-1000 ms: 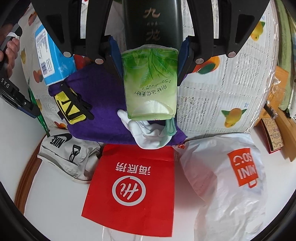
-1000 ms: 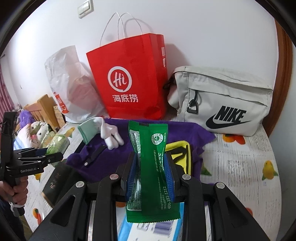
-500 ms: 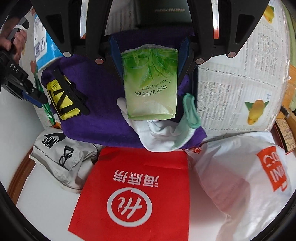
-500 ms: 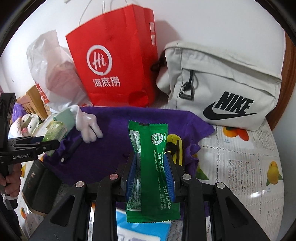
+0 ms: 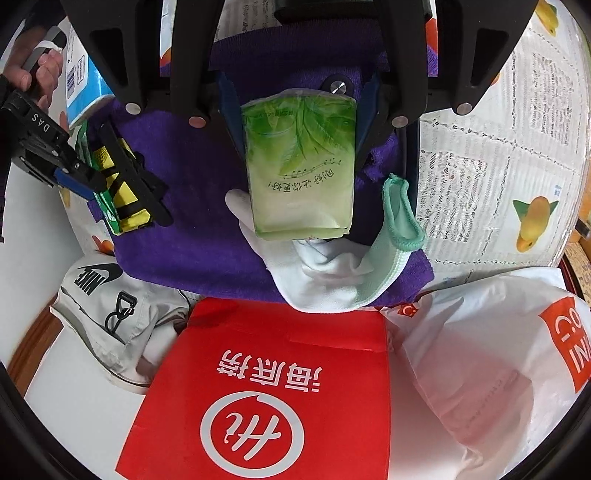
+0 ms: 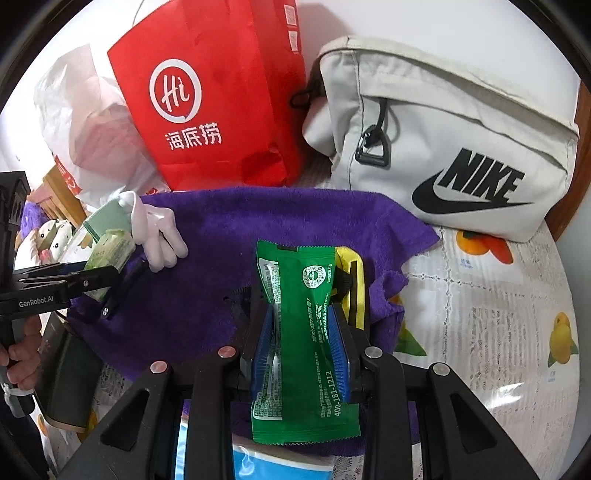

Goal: Organize soft objects
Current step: 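Carry the tissue pack and snack packet over the purple towel with both tools, then lower both packs onto the purple towel and open both tools, then grasp the white sponge with the right tool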

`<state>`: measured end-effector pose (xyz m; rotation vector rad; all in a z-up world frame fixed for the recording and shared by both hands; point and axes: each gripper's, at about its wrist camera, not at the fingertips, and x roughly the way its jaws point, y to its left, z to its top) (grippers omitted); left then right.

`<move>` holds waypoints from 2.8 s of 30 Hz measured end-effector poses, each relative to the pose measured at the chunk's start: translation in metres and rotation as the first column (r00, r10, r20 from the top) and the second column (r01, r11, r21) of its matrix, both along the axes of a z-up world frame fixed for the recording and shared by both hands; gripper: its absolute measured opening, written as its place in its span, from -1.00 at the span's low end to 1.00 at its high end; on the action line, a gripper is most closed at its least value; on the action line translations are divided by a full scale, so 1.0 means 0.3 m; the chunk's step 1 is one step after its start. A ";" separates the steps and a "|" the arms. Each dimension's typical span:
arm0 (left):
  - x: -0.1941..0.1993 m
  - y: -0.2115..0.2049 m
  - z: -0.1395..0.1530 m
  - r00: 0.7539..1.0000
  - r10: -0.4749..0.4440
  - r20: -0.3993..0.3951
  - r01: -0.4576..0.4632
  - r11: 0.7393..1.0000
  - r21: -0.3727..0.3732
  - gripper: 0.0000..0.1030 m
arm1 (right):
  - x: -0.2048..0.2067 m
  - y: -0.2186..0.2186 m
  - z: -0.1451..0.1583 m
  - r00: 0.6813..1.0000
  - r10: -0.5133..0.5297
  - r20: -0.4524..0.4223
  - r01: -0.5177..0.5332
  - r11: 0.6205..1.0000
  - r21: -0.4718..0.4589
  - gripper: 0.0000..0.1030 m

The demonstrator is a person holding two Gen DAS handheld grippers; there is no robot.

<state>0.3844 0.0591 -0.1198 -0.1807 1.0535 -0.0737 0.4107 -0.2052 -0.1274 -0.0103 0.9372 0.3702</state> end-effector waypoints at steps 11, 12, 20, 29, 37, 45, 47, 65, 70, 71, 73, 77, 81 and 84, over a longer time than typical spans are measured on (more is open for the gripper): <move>-0.038 0.006 0.037 1.000 0.004 0.009 -0.004 1.000 0.014 0.27 | -0.051 -0.011 0.030 1.000 -0.007 0.014 0.007 1.000 0.013 -0.10; -0.048 0.007 0.048 1.000 0.004 0.015 -0.004 1.000 0.017 0.27 | -0.065 -0.014 0.041 1.000 -0.010 0.019 0.009 1.000 0.018 -0.09; -0.214 0.015 0.153 0.997 -0.006 0.081 0.002 0.999 0.045 0.27 | -0.253 -0.027 0.153 0.996 -0.021 0.085 0.017 0.999 0.049 -0.09; -0.443 0.014 0.206 0.995 -0.019 0.103 0.015 0.999 0.044 0.27 | -0.560 -0.031 0.198 0.997 0.006 0.081 -0.012 0.998 0.070 -0.04; -0.622 0.029 0.186 0.996 -0.011 0.091 0.010 1.000 0.010 0.27 | -0.796 -0.018 0.124 0.997 0.062 0.051 -0.064 0.996 0.055 -0.30; -0.739 0.019 0.138 0.997 -0.012 0.082 0.012 1.000 -0.010 0.27 | -0.882 0.028 0.053 0.995 0.101 0.009 -0.101 0.988 0.116 -0.30; -0.764 0.024 0.119 0.997 -0.007 0.075 0.009 1.000 -0.022 0.27 | -0.883 0.053 0.047 0.994 0.112 0.010 -0.112 0.988 0.110 -0.30; -0.838 0.071 0.008 1.000 0.016 0.014 -0.015 0.997 -0.069 0.27 | -0.853 0.169 -0.043 0.989 0.148 -0.019 -0.146 0.987 0.059 -0.67; -0.850 0.078 0.003 1.000 0.020 0.011 -0.020 0.997 -0.072 0.27 | -0.895 0.151 -0.019 0.988 0.157 0.009 -0.157 0.986 0.046 -0.74; -0.853 0.080 0.002 1.000 0.021 0.011 -0.020 0.997 -0.073 0.27 | -0.904 0.141 -0.013 0.987 0.159 0.012 -0.159 0.986 0.048 -0.75; -0.856 0.079 0.000 1.000 0.021 0.008 -0.020 0.997 -0.076 0.27 | -0.930 0.118 0.002 0.988 0.155 0.013 -0.156 0.986 0.050 -0.78; -0.863 0.061 -0.010 1.000 0.002 0.007 -0.001 0.997 -0.076 0.27 | -0.993 0.073 0.030 0.984 0.177 0.006 -0.176 0.981 0.078 -0.86; -0.865 0.028 -0.032 1.000 -0.027 0.001 0.027 0.997 -0.078 0.27 | -1.033 0.032 0.018 0.988 0.156 -0.018 -0.155 0.986 0.062 -0.85; -0.864 -0.001 -0.054 0.999 -0.045 -0.015 0.044 0.997 -0.071 0.27 | -1.038 0.019 -0.008 0.990 0.135 -0.036 -0.133 0.989 0.061 -0.80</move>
